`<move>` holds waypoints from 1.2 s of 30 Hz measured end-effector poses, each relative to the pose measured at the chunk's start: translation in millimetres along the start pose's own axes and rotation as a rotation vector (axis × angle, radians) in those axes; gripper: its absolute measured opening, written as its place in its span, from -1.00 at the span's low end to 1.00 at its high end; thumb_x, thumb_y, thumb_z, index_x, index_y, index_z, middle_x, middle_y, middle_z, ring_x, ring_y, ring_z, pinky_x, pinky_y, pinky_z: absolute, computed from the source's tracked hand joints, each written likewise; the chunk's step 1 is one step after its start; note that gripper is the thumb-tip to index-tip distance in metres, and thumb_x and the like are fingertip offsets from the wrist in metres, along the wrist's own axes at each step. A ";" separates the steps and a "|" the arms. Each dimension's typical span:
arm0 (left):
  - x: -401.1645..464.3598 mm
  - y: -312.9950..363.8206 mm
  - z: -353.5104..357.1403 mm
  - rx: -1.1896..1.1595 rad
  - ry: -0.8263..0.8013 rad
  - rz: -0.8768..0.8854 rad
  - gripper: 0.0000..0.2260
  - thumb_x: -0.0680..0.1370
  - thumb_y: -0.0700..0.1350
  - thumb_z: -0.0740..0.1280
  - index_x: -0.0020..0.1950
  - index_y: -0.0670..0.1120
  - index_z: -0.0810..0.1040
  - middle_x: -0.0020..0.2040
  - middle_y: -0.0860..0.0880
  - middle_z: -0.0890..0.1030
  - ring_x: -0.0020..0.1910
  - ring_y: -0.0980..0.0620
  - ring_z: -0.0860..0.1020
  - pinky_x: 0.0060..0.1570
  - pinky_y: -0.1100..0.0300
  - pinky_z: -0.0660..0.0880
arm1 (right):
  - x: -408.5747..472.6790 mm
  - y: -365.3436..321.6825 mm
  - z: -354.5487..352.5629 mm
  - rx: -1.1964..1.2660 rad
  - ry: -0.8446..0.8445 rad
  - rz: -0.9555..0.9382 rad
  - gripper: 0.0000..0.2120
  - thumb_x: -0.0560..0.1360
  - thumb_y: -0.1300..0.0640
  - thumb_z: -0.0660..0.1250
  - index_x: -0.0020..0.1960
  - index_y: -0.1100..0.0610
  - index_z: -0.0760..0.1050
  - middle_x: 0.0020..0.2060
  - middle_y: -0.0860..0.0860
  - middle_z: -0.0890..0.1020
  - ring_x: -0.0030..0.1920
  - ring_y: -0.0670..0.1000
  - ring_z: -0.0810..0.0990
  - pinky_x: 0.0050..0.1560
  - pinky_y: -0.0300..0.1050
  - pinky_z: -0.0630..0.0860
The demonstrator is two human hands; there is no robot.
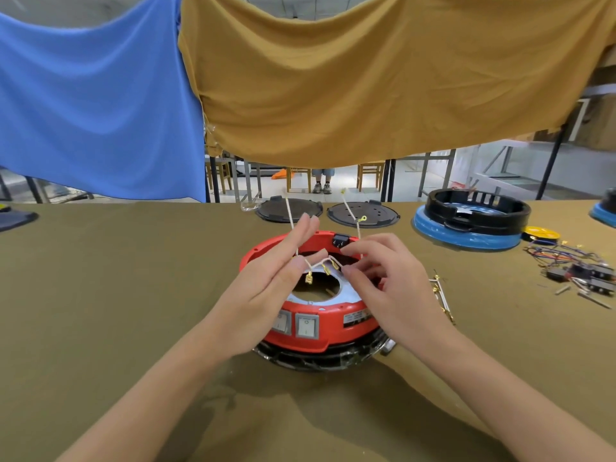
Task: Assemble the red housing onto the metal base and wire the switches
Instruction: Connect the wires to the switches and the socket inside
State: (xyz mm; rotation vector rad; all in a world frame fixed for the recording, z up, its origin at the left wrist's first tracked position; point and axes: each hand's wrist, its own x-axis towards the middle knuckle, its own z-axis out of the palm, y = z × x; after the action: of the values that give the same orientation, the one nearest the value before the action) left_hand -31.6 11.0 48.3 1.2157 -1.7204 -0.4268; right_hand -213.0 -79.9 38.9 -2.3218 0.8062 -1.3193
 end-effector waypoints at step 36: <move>19.5 -39.4 -44.2 -0.260 0.224 -0.581 -0.62 0.56 -0.35 0.32 0.36 -0.13 0.46 0.23 -0.06 0.61 0.04 0.07 0.64 -0.02 0.25 0.55 | 43.4 4.8 -41.8 0.401 -0.034 0.394 -0.87 0.53 0.19 0.41 0.06 0.06 0.65 -0.24 0.11 0.71 -0.20 -0.02 0.66 -0.02 -0.15 0.60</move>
State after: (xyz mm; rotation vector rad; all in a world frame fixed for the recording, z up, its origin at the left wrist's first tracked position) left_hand 25.8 -13.3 51.1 1.4939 -1.0644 -0.7982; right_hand -233.0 -111.9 86.2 -1.7629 0.8440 -1.1395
